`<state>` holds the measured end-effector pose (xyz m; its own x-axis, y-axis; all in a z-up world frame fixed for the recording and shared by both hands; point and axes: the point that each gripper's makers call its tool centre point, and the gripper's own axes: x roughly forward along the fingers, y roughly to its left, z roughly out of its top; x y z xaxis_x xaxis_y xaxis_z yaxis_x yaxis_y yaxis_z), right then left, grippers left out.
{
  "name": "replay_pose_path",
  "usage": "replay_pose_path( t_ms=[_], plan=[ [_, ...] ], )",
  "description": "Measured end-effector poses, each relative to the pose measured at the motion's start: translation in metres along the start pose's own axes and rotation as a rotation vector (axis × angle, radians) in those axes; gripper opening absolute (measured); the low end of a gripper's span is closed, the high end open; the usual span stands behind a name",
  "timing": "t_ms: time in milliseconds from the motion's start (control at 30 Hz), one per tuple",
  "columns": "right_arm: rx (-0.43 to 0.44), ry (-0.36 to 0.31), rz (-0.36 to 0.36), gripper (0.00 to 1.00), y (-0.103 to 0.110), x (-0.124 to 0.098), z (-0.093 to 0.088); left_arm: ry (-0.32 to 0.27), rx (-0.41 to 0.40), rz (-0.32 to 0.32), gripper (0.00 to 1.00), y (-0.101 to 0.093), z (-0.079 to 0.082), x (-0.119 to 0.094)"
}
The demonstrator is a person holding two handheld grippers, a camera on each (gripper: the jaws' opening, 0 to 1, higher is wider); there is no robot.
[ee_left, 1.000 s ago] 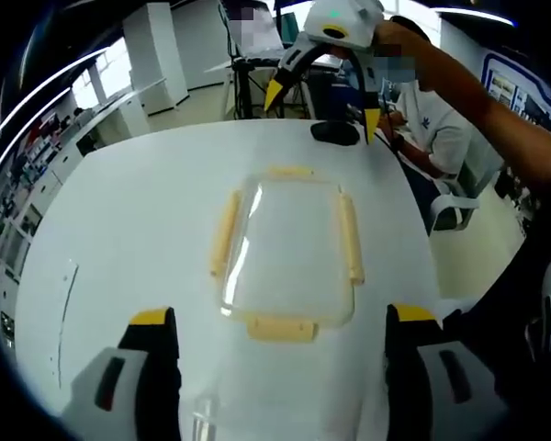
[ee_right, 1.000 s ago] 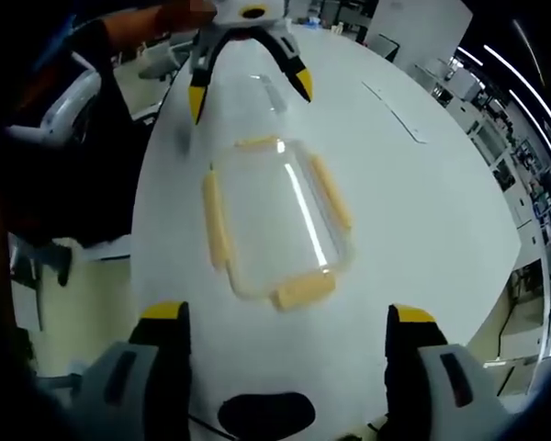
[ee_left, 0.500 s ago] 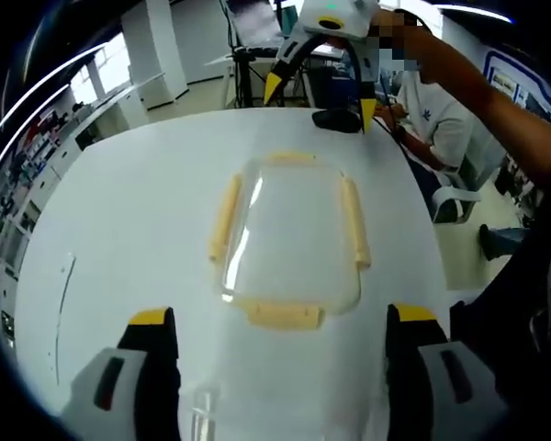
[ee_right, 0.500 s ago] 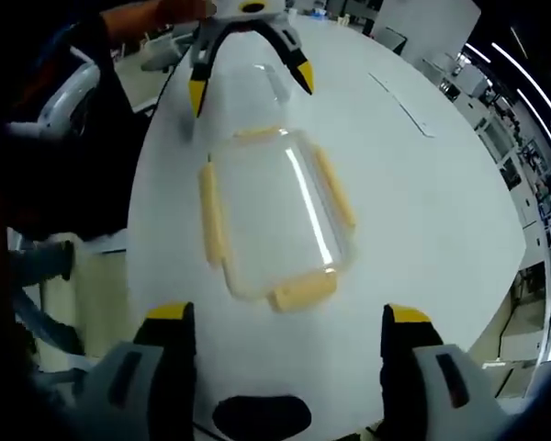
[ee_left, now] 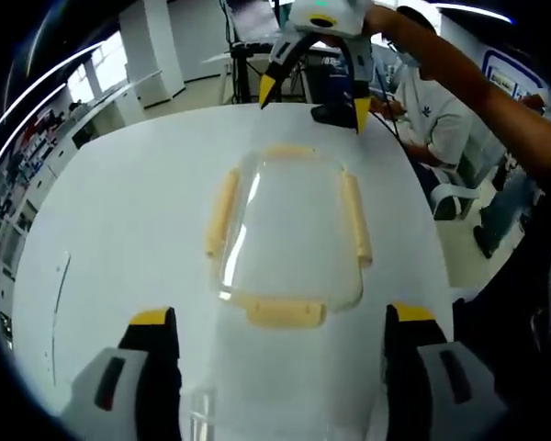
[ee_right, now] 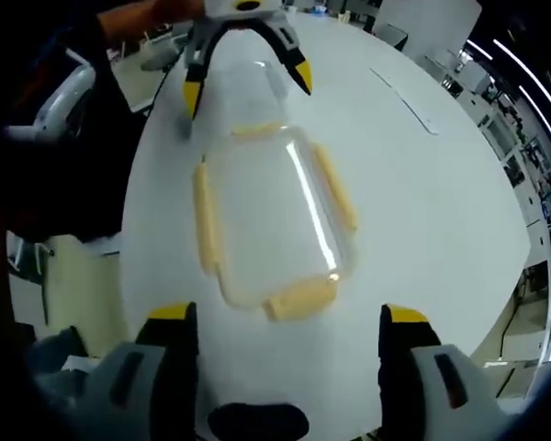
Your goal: Snap each plastic latch of the storage box into its locked position after aligning the lid with the box until every specified latch is closed and the lid sits flush.
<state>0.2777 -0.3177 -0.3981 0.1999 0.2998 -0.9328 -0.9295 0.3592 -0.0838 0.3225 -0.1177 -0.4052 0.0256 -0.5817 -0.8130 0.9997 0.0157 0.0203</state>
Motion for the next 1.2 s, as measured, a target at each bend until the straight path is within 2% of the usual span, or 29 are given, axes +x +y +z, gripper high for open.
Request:
replay_pose_path(
  t_ms=[100,200,533,800,1000,1200],
  plan=[
    [0.001,0.003,0.003,0.80,-0.001,0.003,0.000,-0.005,-0.013,-0.005,0.91,0.001,0.000,0.006],
    [0.003,0.004,0.003,0.80,-0.002,0.005,-0.001,0.020,-0.010,-0.008,0.91,0.001,-0.005,0.012],
    [-0.007,0.023,0.004,0.78,-0.006,0.008,-0.006,0.045,0.014,-0.002,0.87,0.004,-0.010,0.017],
    [-0.003,0.031,0.010,0.80,-0.008,0.016,-0.010,0.057,0.027,0.002,0.88,0.006,-0.013,0.020],
    [-0.002,0.039,0.017,0.74,-0.010,0.017,-0.012,0.054,0.023,-0.005,0.86,0.006,-0.011,0.023],
    [-0.005,0.061,0.029,0.74,-0.007,0.021,-0.015,0.069,0.021,-0.015,0.85,0.008,-0.014,0.027]
  ],
)
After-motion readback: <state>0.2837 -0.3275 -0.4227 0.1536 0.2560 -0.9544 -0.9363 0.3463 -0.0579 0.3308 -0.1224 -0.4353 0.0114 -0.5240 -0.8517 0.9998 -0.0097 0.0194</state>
